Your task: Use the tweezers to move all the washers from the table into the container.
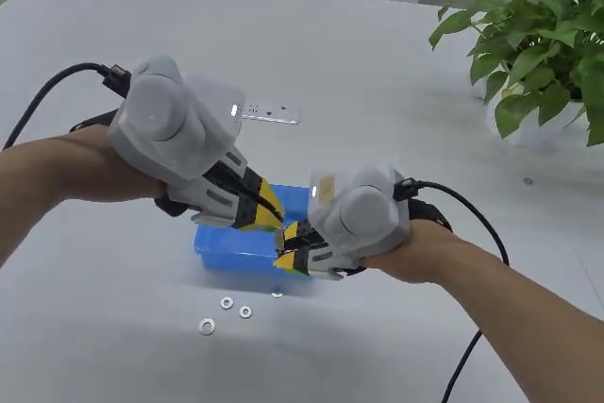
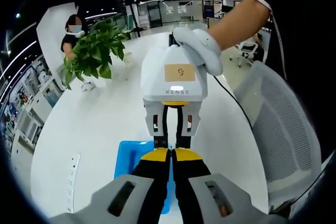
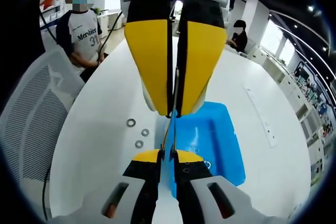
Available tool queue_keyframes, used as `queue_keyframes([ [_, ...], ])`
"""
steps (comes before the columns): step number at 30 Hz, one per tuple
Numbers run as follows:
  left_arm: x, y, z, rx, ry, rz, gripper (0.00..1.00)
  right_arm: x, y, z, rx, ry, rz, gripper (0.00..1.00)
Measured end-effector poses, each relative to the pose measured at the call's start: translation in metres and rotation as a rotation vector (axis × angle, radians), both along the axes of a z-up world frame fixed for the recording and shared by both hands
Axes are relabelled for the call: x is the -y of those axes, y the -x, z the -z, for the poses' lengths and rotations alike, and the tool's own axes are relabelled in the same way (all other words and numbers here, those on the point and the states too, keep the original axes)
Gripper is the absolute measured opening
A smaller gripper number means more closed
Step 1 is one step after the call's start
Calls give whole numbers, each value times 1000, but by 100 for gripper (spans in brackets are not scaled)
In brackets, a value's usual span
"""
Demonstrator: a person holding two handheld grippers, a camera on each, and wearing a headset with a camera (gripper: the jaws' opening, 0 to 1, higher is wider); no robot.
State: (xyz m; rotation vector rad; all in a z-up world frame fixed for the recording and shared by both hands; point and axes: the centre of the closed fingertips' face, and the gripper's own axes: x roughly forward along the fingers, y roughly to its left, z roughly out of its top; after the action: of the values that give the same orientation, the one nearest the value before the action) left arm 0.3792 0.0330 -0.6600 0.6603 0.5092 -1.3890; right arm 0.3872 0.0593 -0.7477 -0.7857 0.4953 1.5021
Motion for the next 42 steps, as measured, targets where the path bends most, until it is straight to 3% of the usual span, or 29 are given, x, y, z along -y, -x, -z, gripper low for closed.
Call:
queue_keyframes([
  [15, 2, 11, 20, -44, -3, 6, 5, 3, 14, 21, -29, 6, -5, 11],
  [42, 3, 17, 43, -89, -4, 7, 5, 1, 18, 47, -54, 14, -18, 11],
])
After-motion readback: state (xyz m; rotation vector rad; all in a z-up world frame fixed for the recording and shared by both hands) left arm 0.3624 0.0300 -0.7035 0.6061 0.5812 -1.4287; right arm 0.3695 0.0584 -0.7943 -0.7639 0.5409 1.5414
